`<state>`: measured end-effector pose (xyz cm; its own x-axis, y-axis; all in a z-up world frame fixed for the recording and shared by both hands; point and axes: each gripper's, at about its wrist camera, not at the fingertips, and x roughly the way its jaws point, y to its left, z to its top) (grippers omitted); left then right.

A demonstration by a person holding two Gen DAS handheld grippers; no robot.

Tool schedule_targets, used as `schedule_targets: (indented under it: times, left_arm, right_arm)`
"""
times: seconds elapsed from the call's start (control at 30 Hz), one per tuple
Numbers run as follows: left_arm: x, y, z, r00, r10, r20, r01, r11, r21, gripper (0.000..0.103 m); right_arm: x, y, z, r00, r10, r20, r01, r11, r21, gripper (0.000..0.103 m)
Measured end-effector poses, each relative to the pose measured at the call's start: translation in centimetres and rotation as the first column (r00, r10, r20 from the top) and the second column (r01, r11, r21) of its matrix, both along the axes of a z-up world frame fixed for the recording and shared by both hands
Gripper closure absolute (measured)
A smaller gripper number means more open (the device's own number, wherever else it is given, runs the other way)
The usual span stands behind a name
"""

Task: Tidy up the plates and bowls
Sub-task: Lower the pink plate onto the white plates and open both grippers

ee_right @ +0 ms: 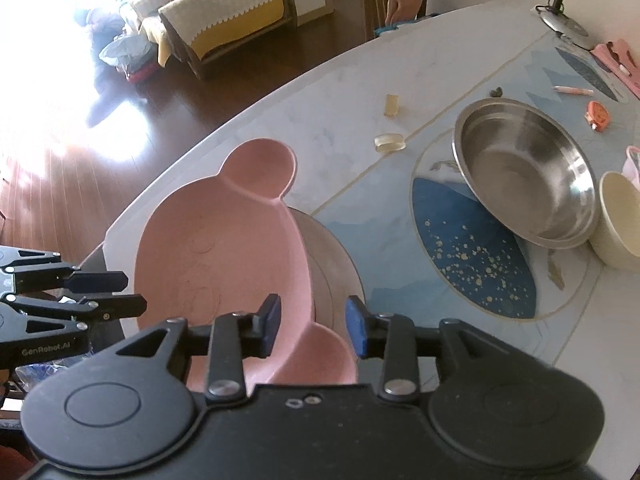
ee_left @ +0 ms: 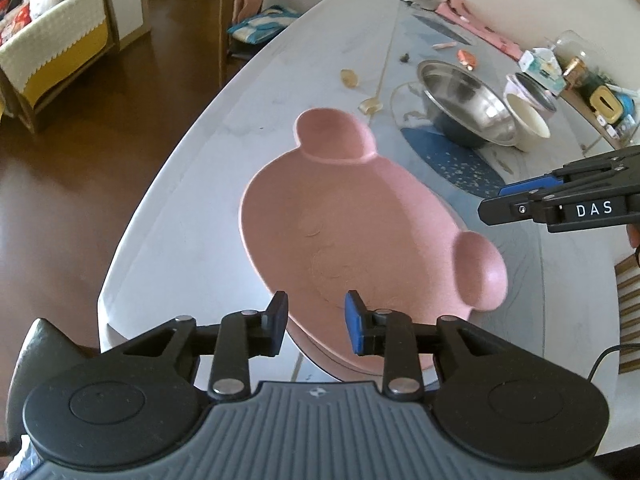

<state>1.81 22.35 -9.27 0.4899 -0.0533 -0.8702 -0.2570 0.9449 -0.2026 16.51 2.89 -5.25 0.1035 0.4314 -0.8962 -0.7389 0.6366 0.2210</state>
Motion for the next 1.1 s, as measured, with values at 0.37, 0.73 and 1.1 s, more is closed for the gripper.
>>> schedule_targets:
  times: [0.37, 0.73, 1.1]
  left_arm:
    - [1.1, -3.9, 4.2, 0.985, -0.106, 0.133, 0.097, 0.993, 0.068, 0.05]
    - [2.6, -5.0, 5.3, 0.981, -0.06, 0.182, 0.04, 0.993, 0.111, 0.034]
    - [1.9, -2.2, 2.9, 0.988, 0.082, 0.131, -0.102, 0.982, 0.157, 0.028]
  right_arm:
    - [-1.4, -4.7, 3.1, 0.997, -0.076, 0.025, 0.073, 0.993, 0.095, 0.048]
    - [-0.3, -10.4, 3.2, 0.985, -0.169, 0.039, 0.163, 0.979, 0.124, 0.036]
    - [-0.1, -12.2, 1.6, 0.987, -0.162, 0.021, 0.159, 0.981, 0.111, 0.032]
